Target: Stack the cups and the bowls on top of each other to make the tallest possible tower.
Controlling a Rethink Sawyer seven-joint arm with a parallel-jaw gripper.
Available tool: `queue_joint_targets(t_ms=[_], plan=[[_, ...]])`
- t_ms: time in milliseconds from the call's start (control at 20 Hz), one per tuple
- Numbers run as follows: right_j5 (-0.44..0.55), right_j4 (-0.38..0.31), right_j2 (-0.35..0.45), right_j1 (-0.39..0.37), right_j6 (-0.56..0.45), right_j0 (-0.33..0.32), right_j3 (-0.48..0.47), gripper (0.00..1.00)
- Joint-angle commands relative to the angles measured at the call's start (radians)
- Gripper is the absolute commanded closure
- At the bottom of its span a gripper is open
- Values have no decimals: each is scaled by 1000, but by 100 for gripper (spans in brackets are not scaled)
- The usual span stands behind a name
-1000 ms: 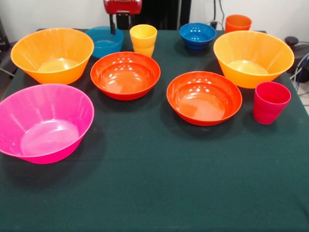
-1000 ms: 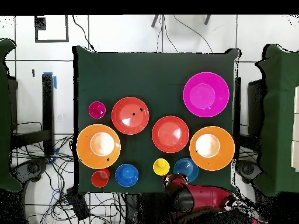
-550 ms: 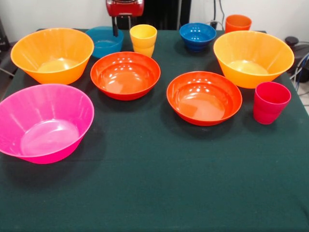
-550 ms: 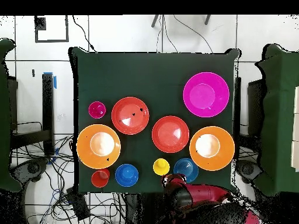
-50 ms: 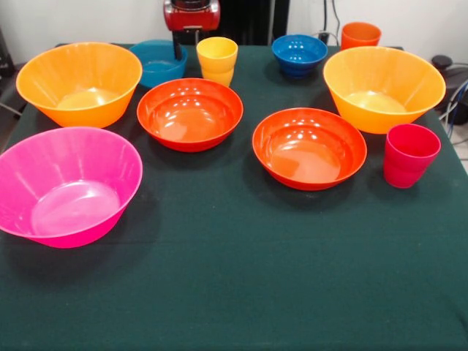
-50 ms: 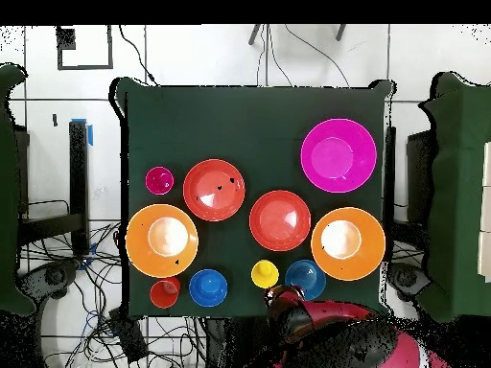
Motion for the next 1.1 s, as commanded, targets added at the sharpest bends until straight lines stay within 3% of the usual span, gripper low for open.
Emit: queue_joint_targets(t_ms=[50, 900, 950, 1100], plan=[[-72, -48, 55, 40, 78, 37, -129, 0], [-8, -36, 57, 24, 64, 33, -140, 0], [-13, -36, 51, 23, 67, 40, -141, 100], [24, -24, 57, 15, 63, 37, -136, 100]])
